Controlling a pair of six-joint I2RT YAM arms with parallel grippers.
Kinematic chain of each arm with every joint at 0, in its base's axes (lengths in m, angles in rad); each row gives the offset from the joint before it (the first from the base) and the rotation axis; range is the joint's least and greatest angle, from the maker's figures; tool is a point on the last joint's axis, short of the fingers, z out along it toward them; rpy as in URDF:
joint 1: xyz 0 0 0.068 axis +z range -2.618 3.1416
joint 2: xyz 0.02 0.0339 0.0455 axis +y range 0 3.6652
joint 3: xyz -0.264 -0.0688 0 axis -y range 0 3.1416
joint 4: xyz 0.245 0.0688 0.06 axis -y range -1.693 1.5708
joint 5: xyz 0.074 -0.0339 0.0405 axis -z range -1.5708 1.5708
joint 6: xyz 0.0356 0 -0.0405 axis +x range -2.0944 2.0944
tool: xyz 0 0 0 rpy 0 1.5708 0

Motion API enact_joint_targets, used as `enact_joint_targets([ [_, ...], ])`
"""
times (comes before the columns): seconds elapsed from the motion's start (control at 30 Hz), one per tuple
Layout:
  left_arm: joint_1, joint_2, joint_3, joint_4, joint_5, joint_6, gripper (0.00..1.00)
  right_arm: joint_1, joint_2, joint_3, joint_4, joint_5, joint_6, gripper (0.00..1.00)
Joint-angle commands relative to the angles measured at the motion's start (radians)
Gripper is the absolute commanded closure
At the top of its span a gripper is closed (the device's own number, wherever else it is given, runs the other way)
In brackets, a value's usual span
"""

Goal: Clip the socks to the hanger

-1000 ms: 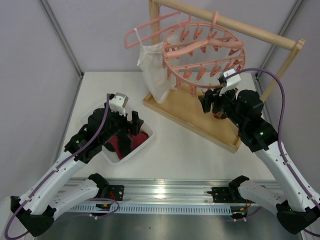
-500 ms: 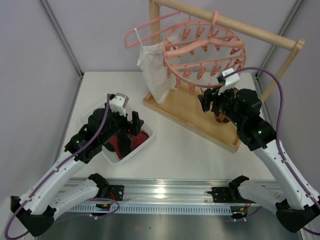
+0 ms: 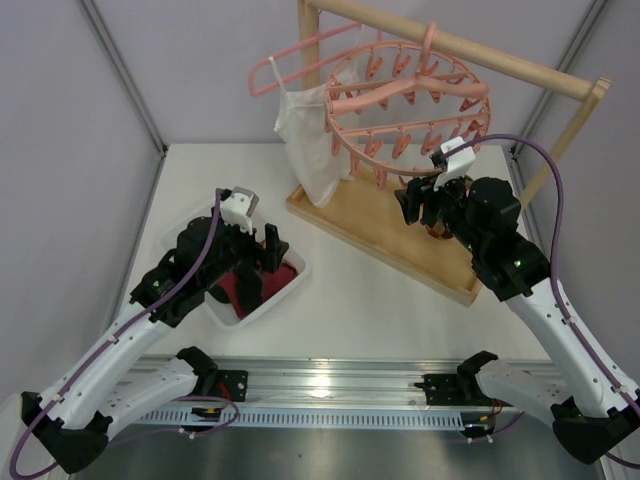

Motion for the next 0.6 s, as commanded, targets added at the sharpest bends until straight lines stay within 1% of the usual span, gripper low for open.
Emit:
enact_joint_targets([
  [0.0,0.011,-0.023,-0.009,0.034,0.034,-0.016,0.00,0.008,-0.007,0.009,0.036,-0.008,-0.015,0.35],
  [0.2,0.011,-0.034,-0.017,0.063,0.071,-0.020,0.01,0.014,-0.007,0.005,0.041,-0.005,-0.009,0.36],
  [0.57,0.011,-0.046,-0.029,0.075,0.086,-0.016,0.00,0.031,-0.004,-0.009,0.047,0.028,-0.012,0.37],
])
